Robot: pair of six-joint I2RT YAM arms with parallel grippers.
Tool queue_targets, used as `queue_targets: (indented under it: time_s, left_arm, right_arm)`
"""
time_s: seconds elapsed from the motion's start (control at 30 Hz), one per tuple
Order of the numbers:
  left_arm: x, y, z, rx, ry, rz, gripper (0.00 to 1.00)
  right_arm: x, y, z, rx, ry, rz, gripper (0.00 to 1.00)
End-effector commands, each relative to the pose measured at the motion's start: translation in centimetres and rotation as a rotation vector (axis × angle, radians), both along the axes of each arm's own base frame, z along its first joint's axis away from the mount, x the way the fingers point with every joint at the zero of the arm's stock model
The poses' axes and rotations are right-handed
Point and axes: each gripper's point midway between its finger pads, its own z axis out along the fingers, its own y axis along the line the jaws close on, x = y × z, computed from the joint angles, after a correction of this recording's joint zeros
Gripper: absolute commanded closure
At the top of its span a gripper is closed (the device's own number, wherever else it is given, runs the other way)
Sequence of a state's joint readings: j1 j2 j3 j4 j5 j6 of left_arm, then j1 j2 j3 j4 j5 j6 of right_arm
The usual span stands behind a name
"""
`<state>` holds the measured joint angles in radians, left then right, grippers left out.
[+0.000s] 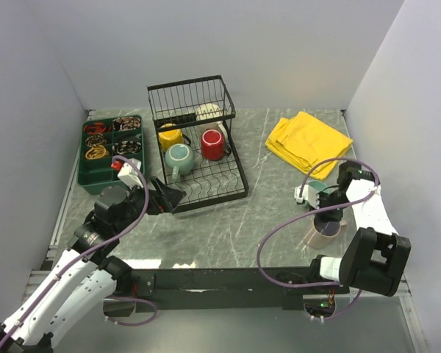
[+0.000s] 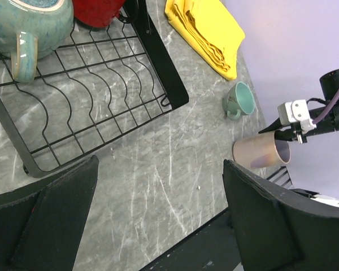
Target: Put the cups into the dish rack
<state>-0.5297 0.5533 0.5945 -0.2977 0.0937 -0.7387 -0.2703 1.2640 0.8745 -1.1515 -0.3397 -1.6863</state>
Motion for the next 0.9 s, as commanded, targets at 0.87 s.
queue_targets:
  time_s: [0.87]
  left_arm:
    - [-1.1,-9.0,12.6,-0.644,-0.269,-0.491,0.04]
  right_arm:
    - [14.0,13.2,29.8,1.206,-0.193,-1.137,1.0]
